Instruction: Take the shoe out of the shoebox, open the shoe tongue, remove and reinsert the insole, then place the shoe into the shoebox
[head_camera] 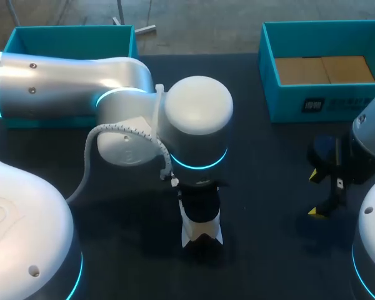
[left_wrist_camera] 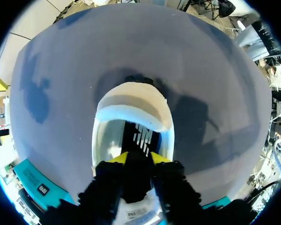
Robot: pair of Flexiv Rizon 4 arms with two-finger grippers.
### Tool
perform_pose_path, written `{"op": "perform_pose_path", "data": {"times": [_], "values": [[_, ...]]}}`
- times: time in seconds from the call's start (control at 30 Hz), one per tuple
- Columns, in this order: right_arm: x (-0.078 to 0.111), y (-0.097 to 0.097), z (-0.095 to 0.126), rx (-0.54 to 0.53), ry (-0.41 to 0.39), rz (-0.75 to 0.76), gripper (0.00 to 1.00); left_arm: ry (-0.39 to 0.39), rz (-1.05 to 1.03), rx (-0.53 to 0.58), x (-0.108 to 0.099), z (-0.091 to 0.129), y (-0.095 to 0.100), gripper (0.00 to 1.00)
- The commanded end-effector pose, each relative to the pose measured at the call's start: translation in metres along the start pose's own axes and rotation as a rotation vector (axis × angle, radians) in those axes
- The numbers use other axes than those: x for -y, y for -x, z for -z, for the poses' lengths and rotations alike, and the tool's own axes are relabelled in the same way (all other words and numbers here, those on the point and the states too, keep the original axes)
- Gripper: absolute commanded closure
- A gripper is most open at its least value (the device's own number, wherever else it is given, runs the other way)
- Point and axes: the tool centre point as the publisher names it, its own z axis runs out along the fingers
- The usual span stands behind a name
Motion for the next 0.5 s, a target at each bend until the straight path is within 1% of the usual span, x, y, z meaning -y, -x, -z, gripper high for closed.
{"op": "perform_pose_path", "data": {"times": [0.03, 0.1, 0.13, 0.2, 0.3, 0.37, 0.4, 0.5], "values": [[0.001, -0.0013, -0.0006, 0.003, 0.002, 0.001, 0.0, 0.013, -0.003, -0.012, 0.0028, -0.0008, 0.0017, 0.52], [0.001, -0.0013, -0.0006, 0.003, 0.002, 0.001, 0.0, 0.014, -0.003, -0.019, 0.002, -0.0021, 0.0015, 0.49], [0.001, -0.0013, -0.0006, 0.003, 0.002, 0.001, 0.0, 0.014, -0.003, -0.023, 0.0015, -0.0029, 0.0015, 0.42], [0.001, -0.0013, -0.0006, 0.003, 0.002, 0.001, 0.0, 0.014, -0.001, -0.027, 0.0009, -0.0039, 0.0015, 0.34], [0.001, -0.0013, -0.0006, 0.003, 0.002, 0.001, 0.0, 0.021, 0.0, -0.035, 0.001, -0.0047, 0.0016, 0.09], [0.001, -0.0013, -0.0006, 0.003, 0.002, 0.001, 0.0, 0.023, 0.0, -0.036, 0.001, -0.0047, 0.0016, 0.02], [0.001, -0.0013, -0.0006, 0.003, 0.002, 0.001, 0.0, 0.023, 0.0, -0.037, 0.0007, -0.0047, 0.0018, 0.0], [0.001, -0.0013, -0.0006, 0.003, 0.002, 0.001, 0.0, 0.024, 0.001, -0.042, -0.0012, -0.0058, 0.0024, 0.0]]}}
